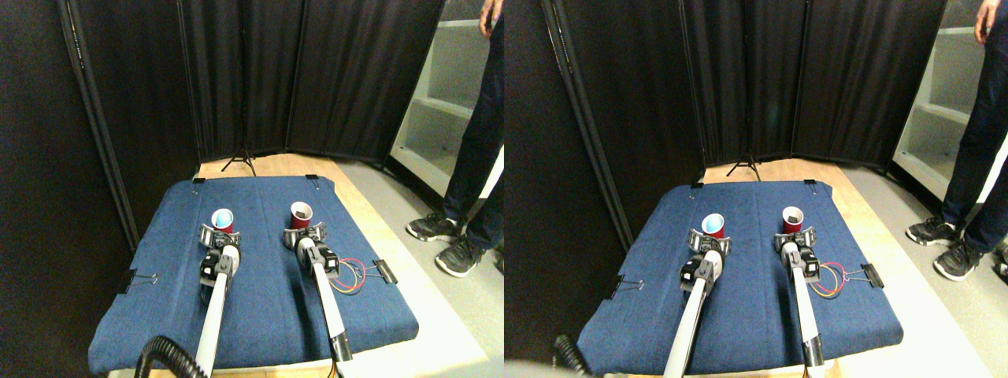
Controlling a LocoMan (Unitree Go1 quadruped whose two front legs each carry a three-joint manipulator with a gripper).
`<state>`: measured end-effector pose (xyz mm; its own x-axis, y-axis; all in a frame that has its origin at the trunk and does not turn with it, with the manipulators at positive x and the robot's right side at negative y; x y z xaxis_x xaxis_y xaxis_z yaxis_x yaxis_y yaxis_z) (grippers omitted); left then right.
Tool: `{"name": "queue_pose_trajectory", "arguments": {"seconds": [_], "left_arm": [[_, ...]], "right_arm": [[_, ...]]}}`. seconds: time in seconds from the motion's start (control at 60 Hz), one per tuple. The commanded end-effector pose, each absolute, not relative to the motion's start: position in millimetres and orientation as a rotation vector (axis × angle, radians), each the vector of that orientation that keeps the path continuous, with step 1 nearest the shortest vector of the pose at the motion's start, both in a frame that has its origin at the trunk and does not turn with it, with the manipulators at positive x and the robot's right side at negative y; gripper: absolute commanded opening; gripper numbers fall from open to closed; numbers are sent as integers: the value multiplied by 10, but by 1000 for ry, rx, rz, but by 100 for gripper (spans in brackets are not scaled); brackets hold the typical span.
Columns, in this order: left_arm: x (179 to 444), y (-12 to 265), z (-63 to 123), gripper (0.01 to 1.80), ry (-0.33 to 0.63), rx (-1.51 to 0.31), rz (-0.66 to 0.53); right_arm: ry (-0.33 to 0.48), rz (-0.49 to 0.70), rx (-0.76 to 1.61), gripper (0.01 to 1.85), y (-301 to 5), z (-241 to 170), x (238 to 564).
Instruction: Pour (bimanual)
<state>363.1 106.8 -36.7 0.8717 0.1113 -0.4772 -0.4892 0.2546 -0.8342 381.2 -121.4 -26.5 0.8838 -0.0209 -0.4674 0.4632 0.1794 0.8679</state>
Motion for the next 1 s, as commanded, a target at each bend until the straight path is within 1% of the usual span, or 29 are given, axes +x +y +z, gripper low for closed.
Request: {"name": "queue_pose_trajectory", "arguments": {"seconds": [0.017, 0.117, 0.2, 0.233, 0.283, 0.383, 0.45, 0.517, 0.6, 0.65, 0.717, 0.75, 0.767, 0.8, 0.85, 0.9, 0.967, 1.0], "left_arm": [[3537, 1094, -443, 120, 414, -1197, 420], [3478, 1133, -416, 123, 437, -1202, 374], [3423, 1151, -383, 124, 435, -1191, 354], [3392, 1167, -363, 124, 433, -1188, 344], [3375, 1180, -347, 125, 429, -1178, 333], [3329, 1234, -288, 133, 404, -1119, 270], [3308, 1260, -236, 132, 392, -1072, 235], [3286, 1291, -177, 119, 396, -1022, 198], [3268, 1319, -123, 115, 424, -978, 172], [3251, 1334, -77, 110, 427, -938, 163], [3212, 1320, 3, 99, 413, -877, 144], [3195, 1312, 33, 94, 406, -856, 135], [3195, 1312, 33, 94, 406, -856, 135], [3174, 1307, 66, 85, 401, -831, 118], [3152, 1303, 104, 79, 405, -787, 91], [3130, 1289, 153, 73, 405, -781, 80], [3111, 1279, 194, 66, 405, -765, 64], [3094, 1265, 237, 62, 397, -743, 40]], "right_arm": [[362, -314, 1346, 135, -1188, -152, 3800], [378, -268, 1300, 137, -1187, -118, 3729], [378, -264, 1282, 135, -1187, -90, 3684], [385, -249, 1268, 138, -1197, -75, 3659], [383, -249, 1260, 137, -1201, -62, 3641], [380, -241, 1252, 136, -1223, -27, 3610], [376, -230, 1245, 137, -1222, 2, 3589], [364, -222, 1224, 135, -1208, 57, 3554], [361, -188, 1223, 131, -1198, 100, 3521], [344, -186, 1227, 123, -1180, 139, 3485], [285, -166, 1211, 110, -1149, 186, 3428], [279, -152, 1184, 108, -1139, 205, 3406], [279, -152, 1184, 108, -1139, 205, 3406], [272, -142, 1180, 102, -1124, 227, 3385], [267, -117, 1159, 91, -1116, 243, 3381], [255, -110, 1125, 82, -1102, 261, 3368], [242, -86, 1094, 75, -1091, 274, 3356], [235, -56, 1052, 70, -1080, 285, 3340]]}}
